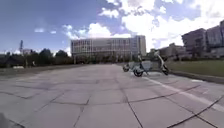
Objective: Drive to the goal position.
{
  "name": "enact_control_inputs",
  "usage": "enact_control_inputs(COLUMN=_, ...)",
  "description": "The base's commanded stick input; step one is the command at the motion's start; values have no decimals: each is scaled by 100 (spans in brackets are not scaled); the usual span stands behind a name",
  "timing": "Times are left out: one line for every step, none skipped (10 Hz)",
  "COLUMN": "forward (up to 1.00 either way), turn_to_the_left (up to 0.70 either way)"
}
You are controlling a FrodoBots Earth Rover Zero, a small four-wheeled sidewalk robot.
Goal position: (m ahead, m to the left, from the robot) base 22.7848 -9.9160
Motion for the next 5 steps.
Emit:
enact_control_inputs(forward=70, turn_to_the_left=35)
enact_control_inputs(forward=70, turn_to_the_left=35)
enact_control_inputs(forward=70, turn_to_the_left=35)
enact_control_inputs(forward=70, turn_to_the_left=35)
enact_control_inputs(forward=70, turn_to_the_left=35)
